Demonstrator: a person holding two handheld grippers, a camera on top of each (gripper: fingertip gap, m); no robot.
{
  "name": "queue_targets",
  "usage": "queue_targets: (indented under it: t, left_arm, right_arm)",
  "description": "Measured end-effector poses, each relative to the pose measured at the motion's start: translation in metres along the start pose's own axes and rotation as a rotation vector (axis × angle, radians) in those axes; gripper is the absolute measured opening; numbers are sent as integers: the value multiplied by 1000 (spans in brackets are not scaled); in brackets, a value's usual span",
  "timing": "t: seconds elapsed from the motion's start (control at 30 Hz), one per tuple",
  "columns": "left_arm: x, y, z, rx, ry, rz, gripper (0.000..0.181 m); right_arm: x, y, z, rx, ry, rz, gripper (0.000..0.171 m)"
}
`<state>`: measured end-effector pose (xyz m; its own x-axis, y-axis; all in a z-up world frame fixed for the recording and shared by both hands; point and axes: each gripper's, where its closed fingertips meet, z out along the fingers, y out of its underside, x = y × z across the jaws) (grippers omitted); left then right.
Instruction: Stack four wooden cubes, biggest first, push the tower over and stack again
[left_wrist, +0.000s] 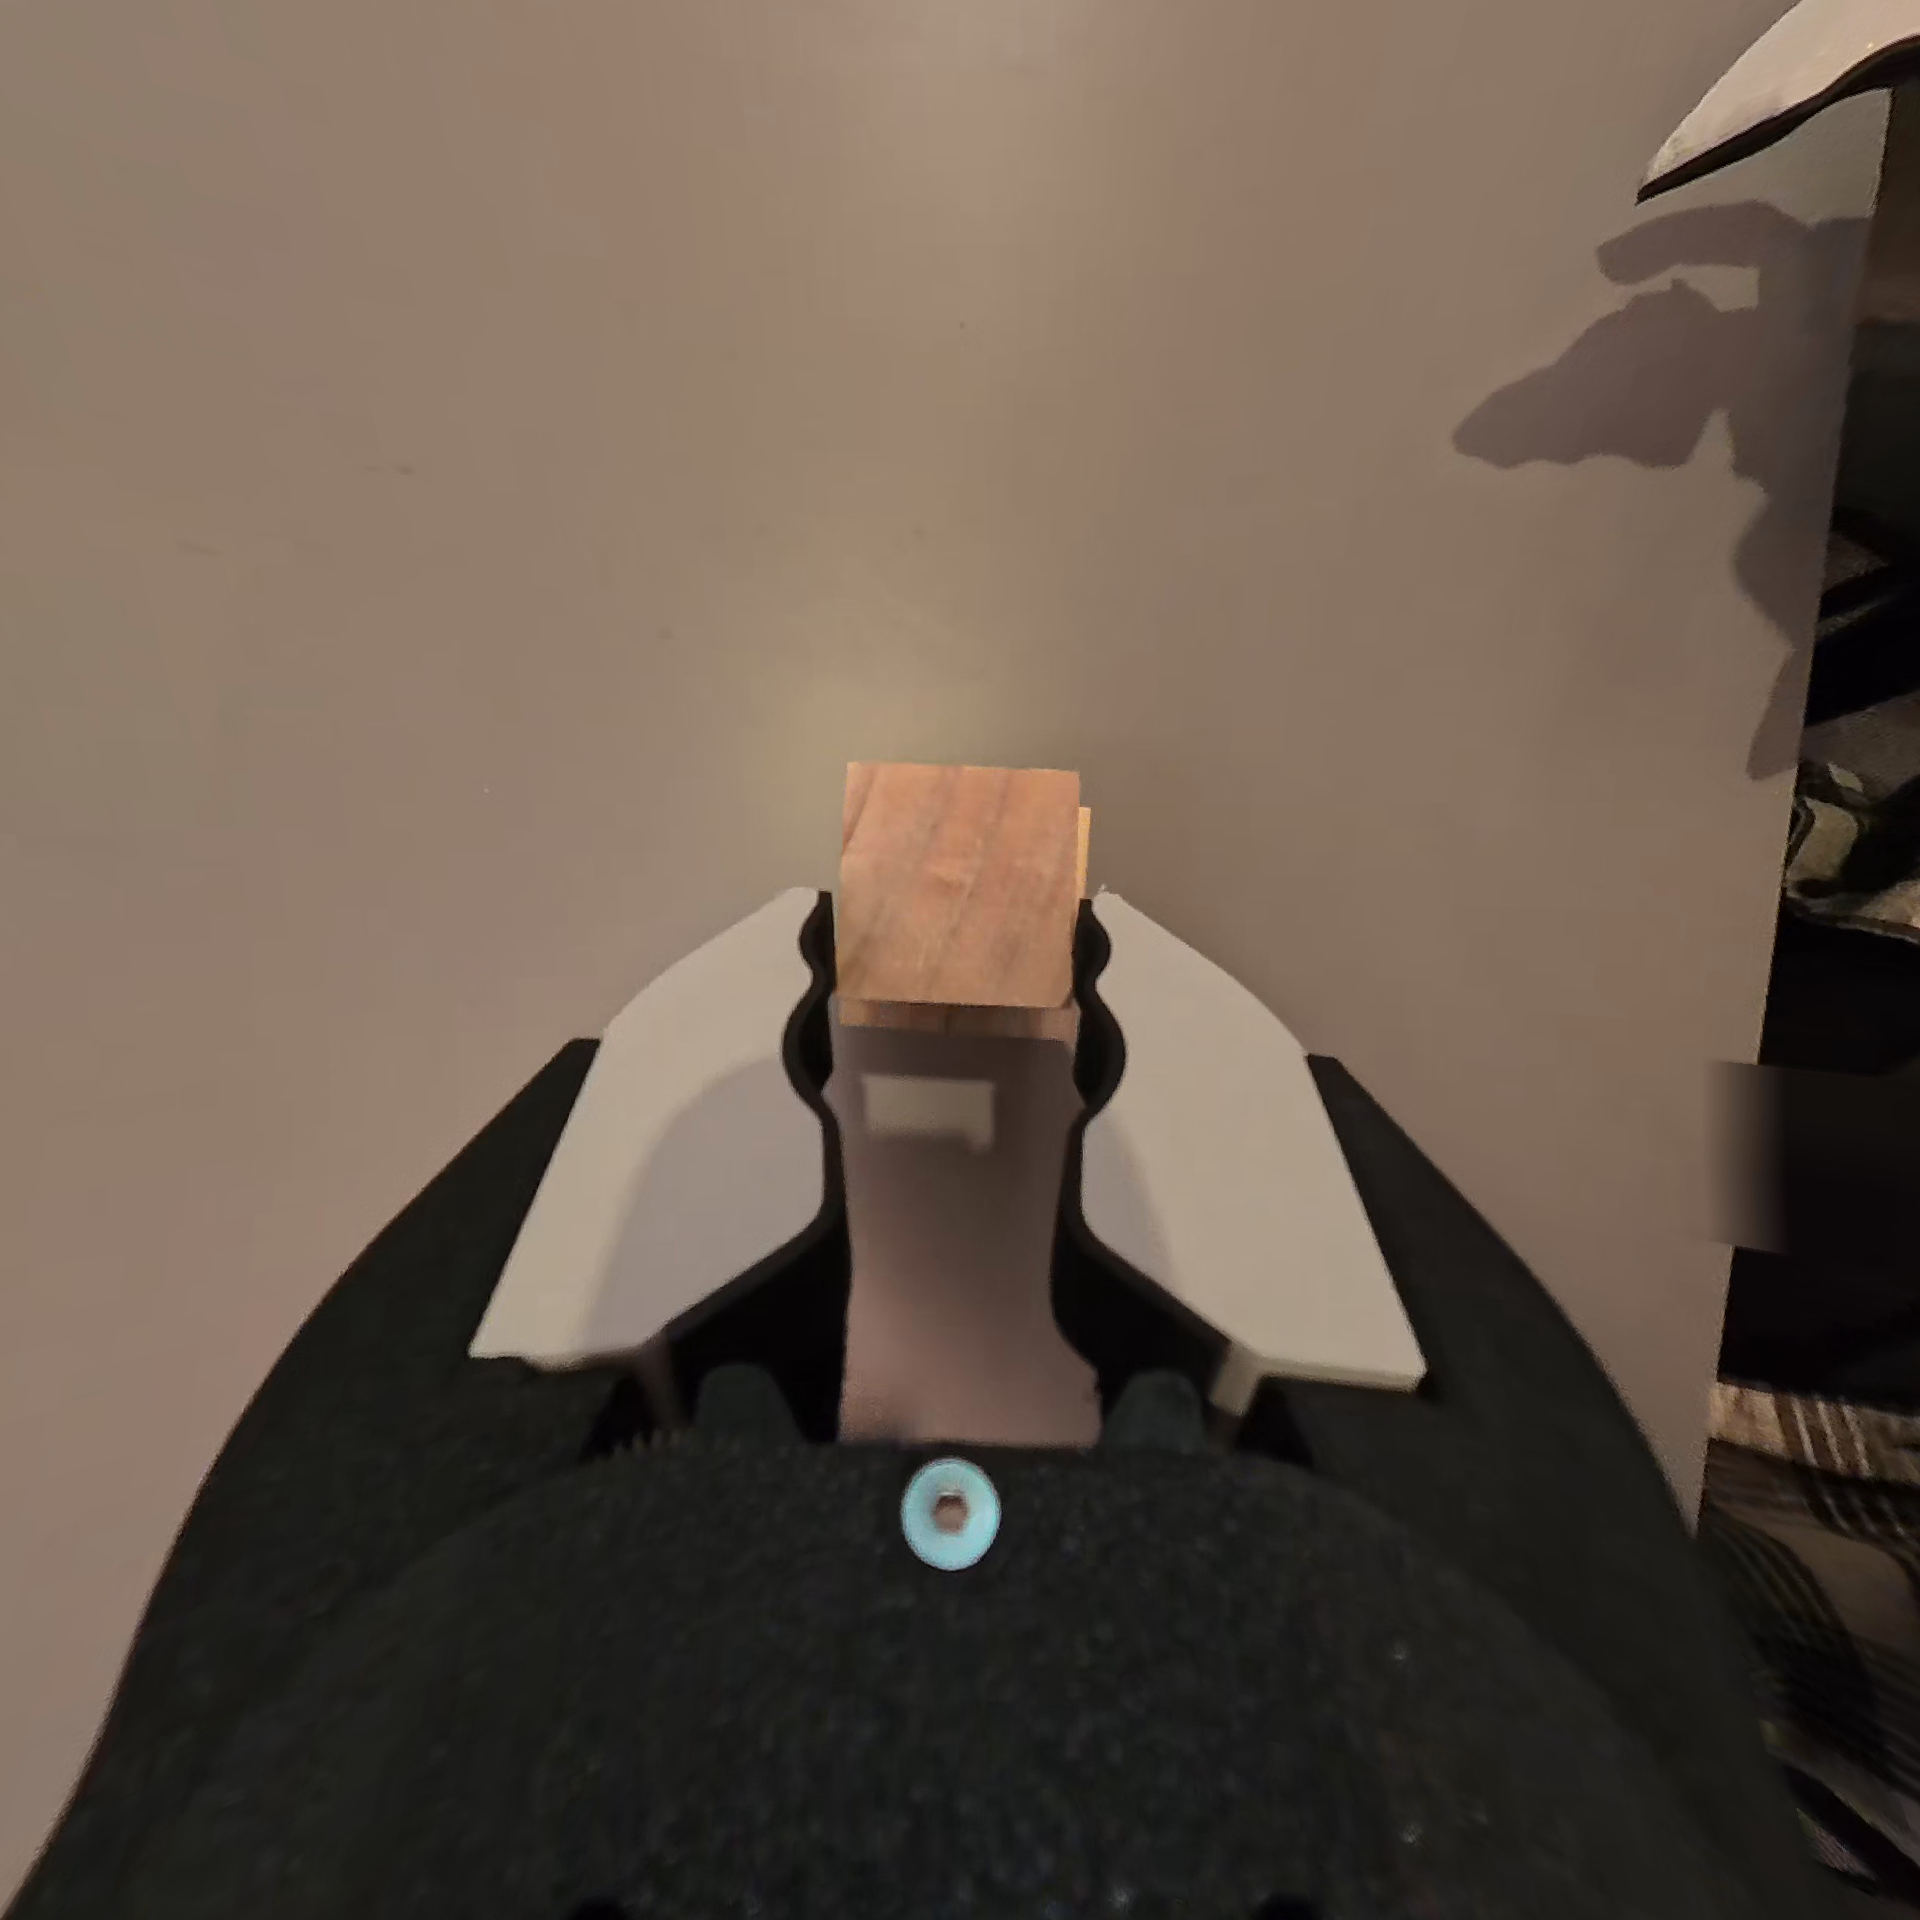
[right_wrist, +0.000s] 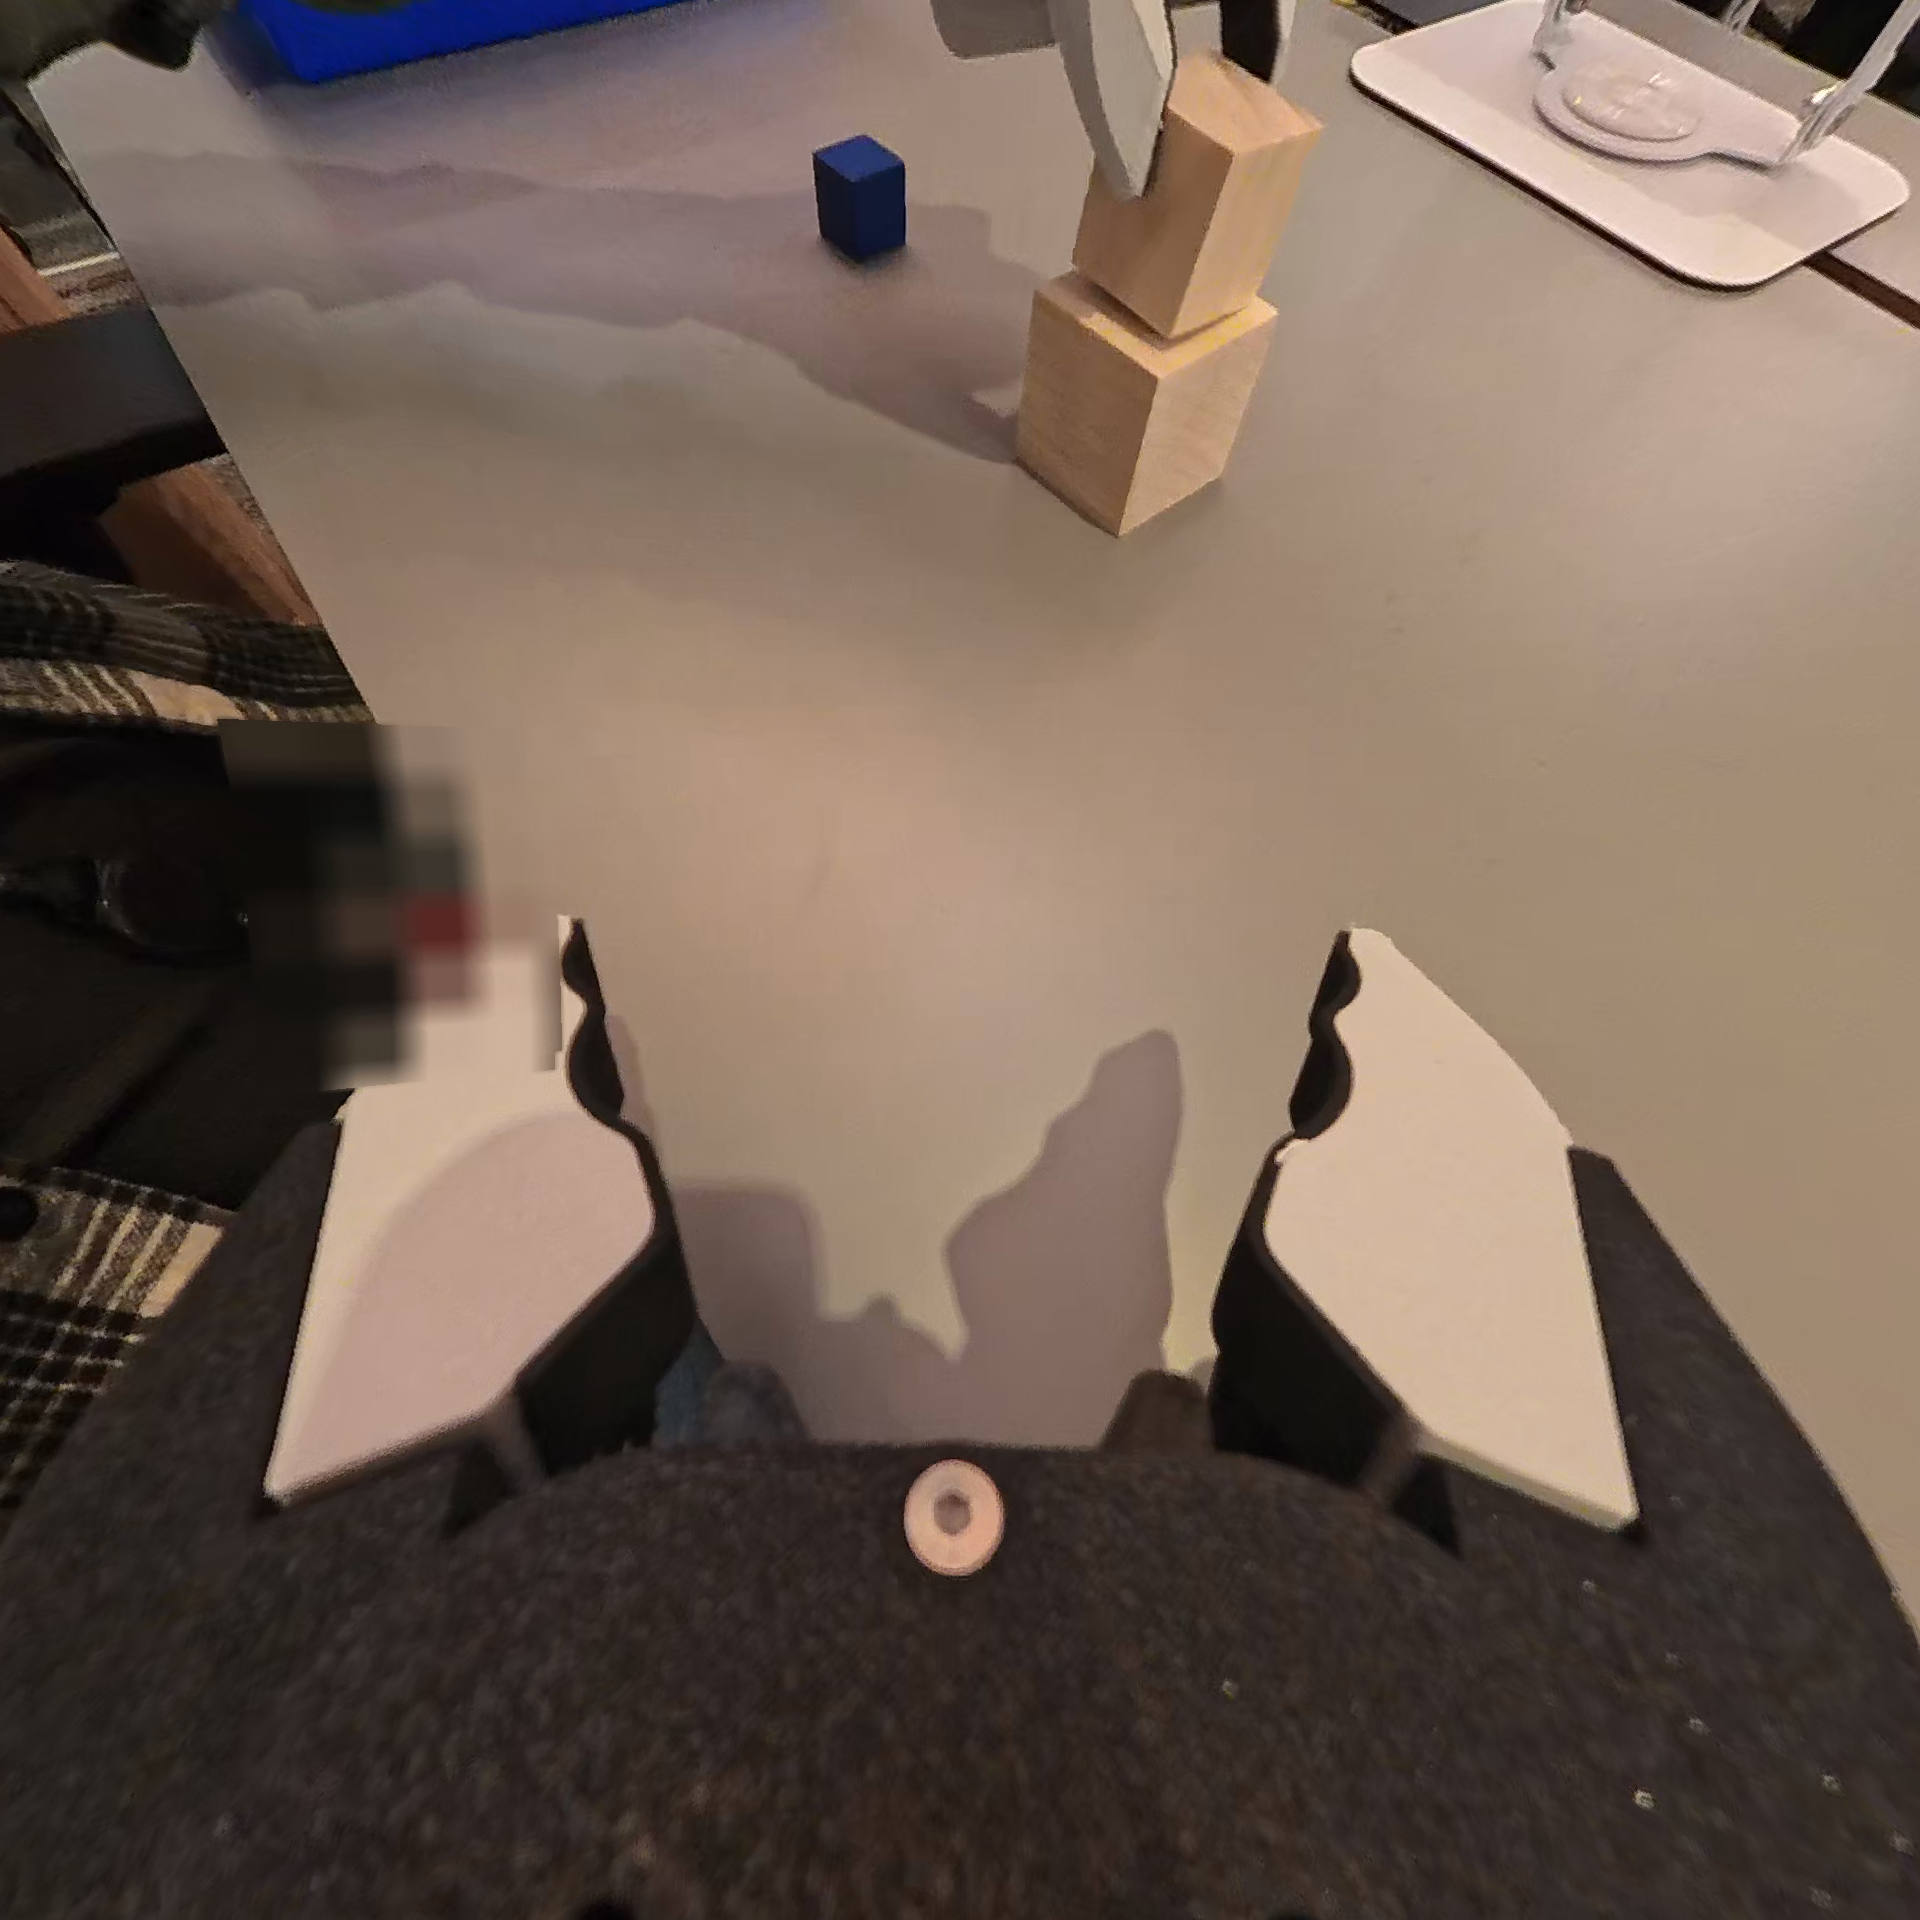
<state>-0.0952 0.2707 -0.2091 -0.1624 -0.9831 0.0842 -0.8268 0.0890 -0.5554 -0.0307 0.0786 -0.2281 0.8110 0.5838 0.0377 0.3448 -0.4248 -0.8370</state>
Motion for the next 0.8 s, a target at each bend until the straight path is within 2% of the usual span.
queue_targets:
  t: [0.2,0.8]
  left_arm:
    - [1,2,0,20,15,13,43]
    - [3,6,1,-53,-21,57,44]
  right_arm:
    - [1,0,1,-9,-2,-1,126]
    - [-2,1,4,-20,-16,-4,126]
